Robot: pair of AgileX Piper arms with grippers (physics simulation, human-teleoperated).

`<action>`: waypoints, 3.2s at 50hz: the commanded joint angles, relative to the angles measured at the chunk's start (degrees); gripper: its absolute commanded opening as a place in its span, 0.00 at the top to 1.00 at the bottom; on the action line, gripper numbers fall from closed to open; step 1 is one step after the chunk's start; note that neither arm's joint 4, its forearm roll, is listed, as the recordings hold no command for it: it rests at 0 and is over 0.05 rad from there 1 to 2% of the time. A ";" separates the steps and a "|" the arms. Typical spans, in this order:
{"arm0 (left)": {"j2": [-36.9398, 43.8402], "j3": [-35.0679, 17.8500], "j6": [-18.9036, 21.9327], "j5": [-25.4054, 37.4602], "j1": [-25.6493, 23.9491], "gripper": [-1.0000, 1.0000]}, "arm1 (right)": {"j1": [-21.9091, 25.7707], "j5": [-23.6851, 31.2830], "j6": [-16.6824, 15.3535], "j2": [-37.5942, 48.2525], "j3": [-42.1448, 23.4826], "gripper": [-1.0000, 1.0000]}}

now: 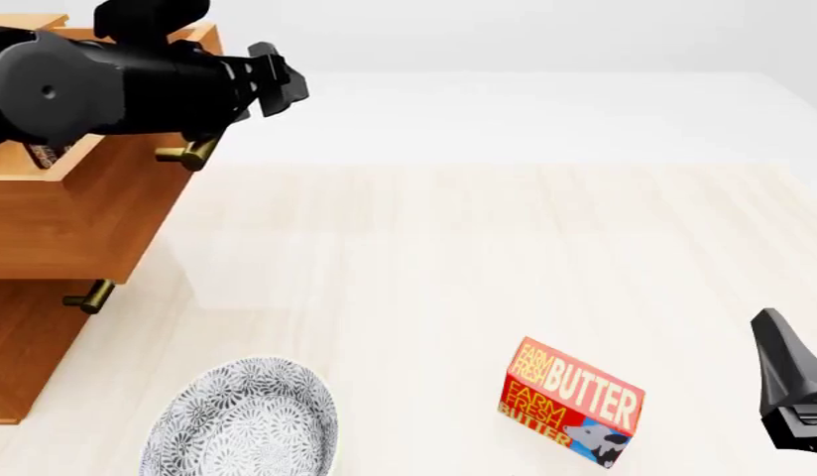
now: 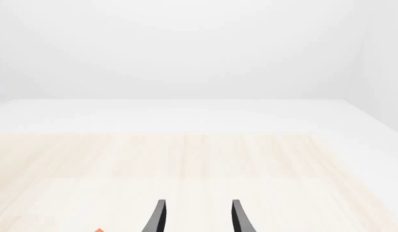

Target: Put the chocolate pudding in the top drawer of the cabinet and close it.

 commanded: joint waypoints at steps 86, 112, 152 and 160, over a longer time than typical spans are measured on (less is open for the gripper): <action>3.35 4.47 1.44 -1.21 9.00 0.00 | 0.00 0.00 0.00 0.00 0.00 0.00; 4.10 6.11 1.76 -3.17 11.67 0.00 | 0.00 0.00 0.00 0.00 0.00 0.00; 4.82 6.67 3.00 -3.56 15.34 0.00 | 0.00 0.00 0.00 0.00 0.00 0.00; 4.74 6.83 3.91 -3.23 16.54 0.00 | 0.00 0.00 0.00 0.00 0.00 0.00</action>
